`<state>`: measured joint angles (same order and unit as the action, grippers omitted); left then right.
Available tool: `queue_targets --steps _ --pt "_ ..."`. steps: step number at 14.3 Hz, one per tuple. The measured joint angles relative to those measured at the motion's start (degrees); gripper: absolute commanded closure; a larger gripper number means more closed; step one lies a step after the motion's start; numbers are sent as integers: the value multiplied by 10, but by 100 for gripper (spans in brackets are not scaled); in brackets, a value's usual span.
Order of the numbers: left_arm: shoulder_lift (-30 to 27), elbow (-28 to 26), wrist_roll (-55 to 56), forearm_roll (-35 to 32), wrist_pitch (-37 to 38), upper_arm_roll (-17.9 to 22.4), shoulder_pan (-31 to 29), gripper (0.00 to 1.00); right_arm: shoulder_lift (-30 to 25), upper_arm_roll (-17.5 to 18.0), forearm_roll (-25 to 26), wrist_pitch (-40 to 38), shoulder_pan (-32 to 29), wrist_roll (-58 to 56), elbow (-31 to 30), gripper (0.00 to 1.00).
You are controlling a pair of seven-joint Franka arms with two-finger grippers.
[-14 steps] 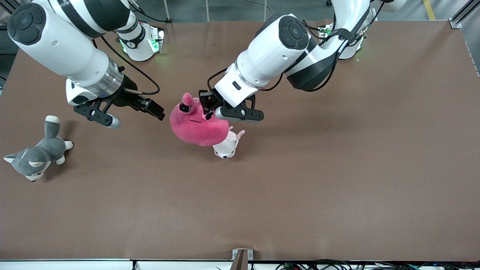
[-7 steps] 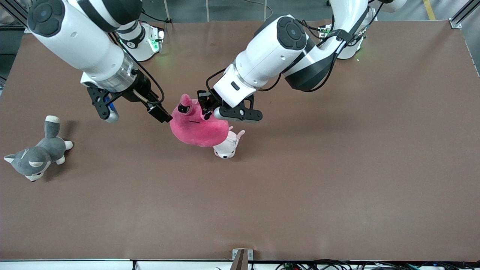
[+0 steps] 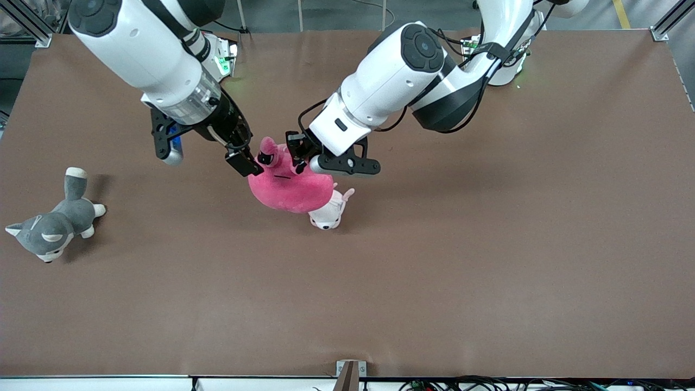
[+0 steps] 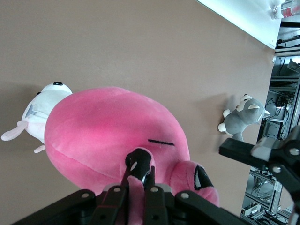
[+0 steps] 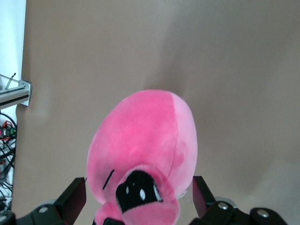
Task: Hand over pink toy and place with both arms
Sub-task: 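Hold the pink plush with the left gripper while the right gripper reaches it, then grasp the pink plush with the right gripper while the left gripper releases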
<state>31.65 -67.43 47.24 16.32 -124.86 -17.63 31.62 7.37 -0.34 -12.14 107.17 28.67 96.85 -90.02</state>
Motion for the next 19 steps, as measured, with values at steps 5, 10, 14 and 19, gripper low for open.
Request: queue_targets --steps 5,10,14,19 --pt "0 0 0 0 -10 0 0 100 15 0 0 6 23 36 0 6" --pt "0 0 0 0 -14 0 1 100 20 0 0 6 29 37 0 34" --pt "0 0 0 0 -14 0 1 100 20 -5 0 6 29 34 1 6" --pt "0 0 0 0 -14 0 1 100 19 -10 0 0 29 23 2 47"
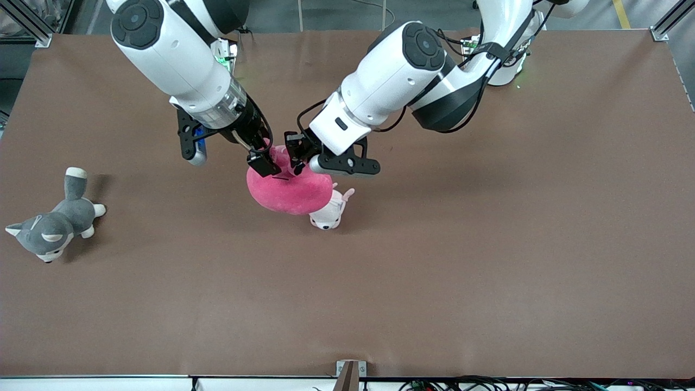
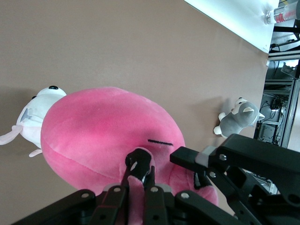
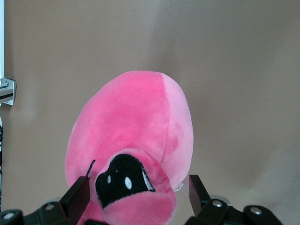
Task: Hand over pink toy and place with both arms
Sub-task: 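Grasp the pink plush with the right gripper while the left gripper releases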
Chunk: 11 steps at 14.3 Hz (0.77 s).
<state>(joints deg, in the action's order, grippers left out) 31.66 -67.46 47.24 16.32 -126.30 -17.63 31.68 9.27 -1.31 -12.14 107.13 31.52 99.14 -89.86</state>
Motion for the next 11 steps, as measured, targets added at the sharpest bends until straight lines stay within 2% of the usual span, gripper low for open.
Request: queue_targets --steps 1,4,8,11 --pt "0 0 0 0 0 0 0 100 -1 0 0 0 0 -3 0 64" --pt "0 0 0 0 0 0 0 100 -1 0 0 -2 0 -19 0 97" --pt "0 0 0 0 0 0 0 100 -1 -1 0 -8 -1 -24 2 100" --pt "0 0 0 0 -1 0 2 98 -2 -3 -1 -22 -18 -84 5 100"
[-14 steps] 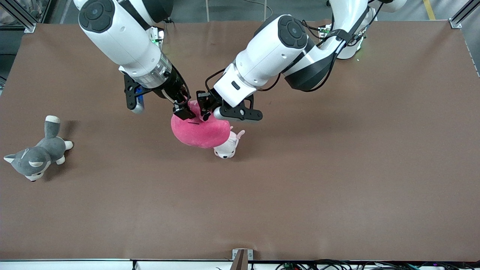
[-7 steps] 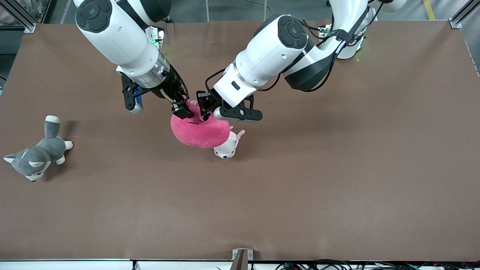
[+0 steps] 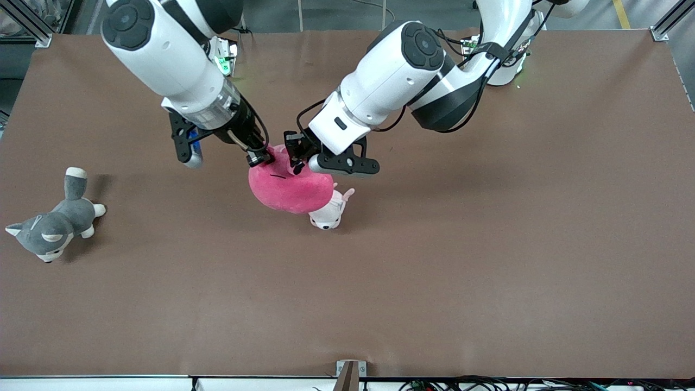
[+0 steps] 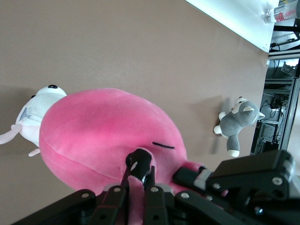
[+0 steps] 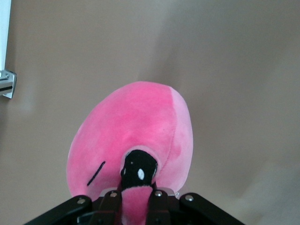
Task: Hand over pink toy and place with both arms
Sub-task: 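Grasp the pink plush with the right gripper while the left gripper releases, then carry the pink plush with the right gripper while the left gripper withdraws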
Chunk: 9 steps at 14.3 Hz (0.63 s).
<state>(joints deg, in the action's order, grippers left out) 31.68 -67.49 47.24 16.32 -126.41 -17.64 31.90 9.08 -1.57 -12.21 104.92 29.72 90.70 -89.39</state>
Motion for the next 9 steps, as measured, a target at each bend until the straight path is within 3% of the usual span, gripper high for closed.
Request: queue_targets --steps 1,2,3,9 --pt "0 0 0 0 -3 0 2 94 -1 0 -6 -7 -13 -35 2 100" --pt "1 0 0 0 -7 -1 4 71 -3 -1 -23 -19 -30 -79 3 100" --pt "2 0 1 2 -13 -1 7 2 -5 0 -43 -35 -51 -127 4 100" --pt "-2 2 1 -6 -19 1 11 0 -9 -11 -55 -105 -223 -442 -28 100"
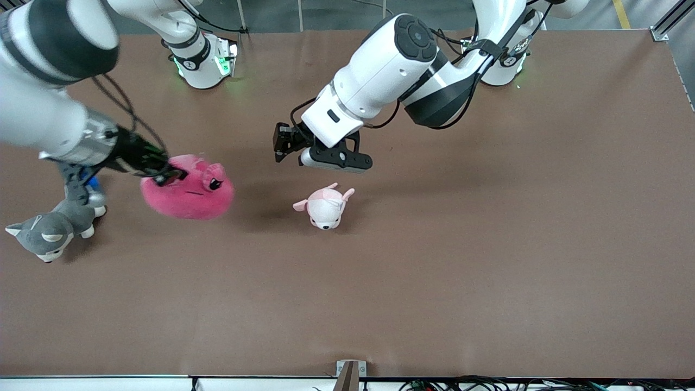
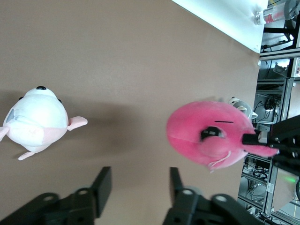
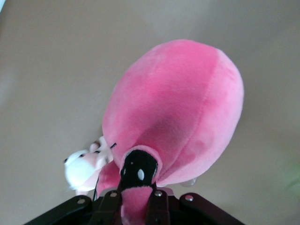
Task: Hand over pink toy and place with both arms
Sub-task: 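Carry the pink plush with the right gripper while the left gripper withdraws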
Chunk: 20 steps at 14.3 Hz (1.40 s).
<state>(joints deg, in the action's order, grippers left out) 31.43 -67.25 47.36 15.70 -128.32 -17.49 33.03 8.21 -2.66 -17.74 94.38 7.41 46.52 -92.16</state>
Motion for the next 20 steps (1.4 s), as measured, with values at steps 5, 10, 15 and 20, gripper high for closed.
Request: queue_targets --steps 5,10,15,20 --pt "-41 1 2 -42 81 4 -17 0 1 -1 9 9 -99 -188 -59 100" --pt "-133 1 -66 -85 304 6 -86 0 5 0 10 58 -125 -225 -132 100" --pt "-226 -48 -187 -89 419 7 -186 0 31 6 10 99 -125 -241 -167 99" --pt "-352 -209 -325 -91 421 8 -291 0 91 6 10 128 -126 -272 -170 93"
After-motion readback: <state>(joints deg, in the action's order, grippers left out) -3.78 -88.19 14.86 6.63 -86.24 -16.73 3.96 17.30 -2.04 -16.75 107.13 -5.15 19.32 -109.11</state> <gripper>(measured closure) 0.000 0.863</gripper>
